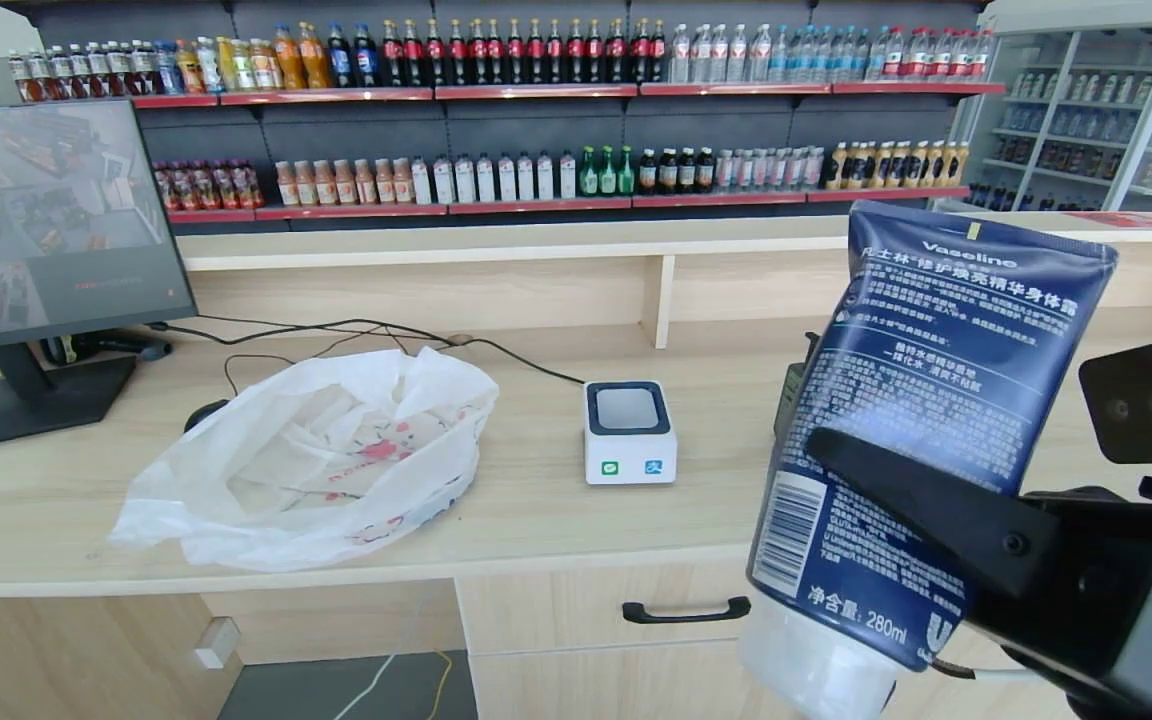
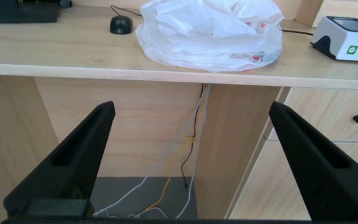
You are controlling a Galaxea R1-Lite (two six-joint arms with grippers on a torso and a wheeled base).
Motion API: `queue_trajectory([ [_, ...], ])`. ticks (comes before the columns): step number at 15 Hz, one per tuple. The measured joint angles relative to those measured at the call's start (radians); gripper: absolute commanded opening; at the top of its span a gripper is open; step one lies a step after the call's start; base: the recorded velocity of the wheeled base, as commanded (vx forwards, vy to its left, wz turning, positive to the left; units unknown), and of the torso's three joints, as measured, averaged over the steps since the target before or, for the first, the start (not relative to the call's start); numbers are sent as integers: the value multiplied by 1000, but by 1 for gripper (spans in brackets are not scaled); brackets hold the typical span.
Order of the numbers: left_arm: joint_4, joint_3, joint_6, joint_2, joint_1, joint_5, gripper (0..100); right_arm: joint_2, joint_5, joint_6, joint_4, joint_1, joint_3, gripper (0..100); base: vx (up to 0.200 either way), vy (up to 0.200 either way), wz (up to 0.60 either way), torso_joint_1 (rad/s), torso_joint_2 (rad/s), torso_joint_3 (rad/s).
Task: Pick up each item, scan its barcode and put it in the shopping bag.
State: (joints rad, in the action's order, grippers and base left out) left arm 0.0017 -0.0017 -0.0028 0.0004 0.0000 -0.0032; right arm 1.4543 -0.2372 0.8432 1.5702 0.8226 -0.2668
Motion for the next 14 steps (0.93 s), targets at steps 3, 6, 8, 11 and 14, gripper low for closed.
queue_trajectory([
  [3,0,0,0,0,0,0,100,-14,0,18,0,19,-20,0,0,0,0,0,0,0],
  [6,0,0,0,0,0,0,100,-19,0,19,0,31,-24,0,0,0,0,0,0,0],
  [8,0,0,0,0,0,0,100,-21,1,19,-1,48,-27,0,0,0,0,0,0,0],
  [11,0,0,0,0,0,0,100,-18,0,19,0,63,-58,0,0,0,0,0,0,0],
  [14,0,0,0,0,0,0,100,-17,0,19,0,66,-75,0,0,0,0,0,0,0],
])
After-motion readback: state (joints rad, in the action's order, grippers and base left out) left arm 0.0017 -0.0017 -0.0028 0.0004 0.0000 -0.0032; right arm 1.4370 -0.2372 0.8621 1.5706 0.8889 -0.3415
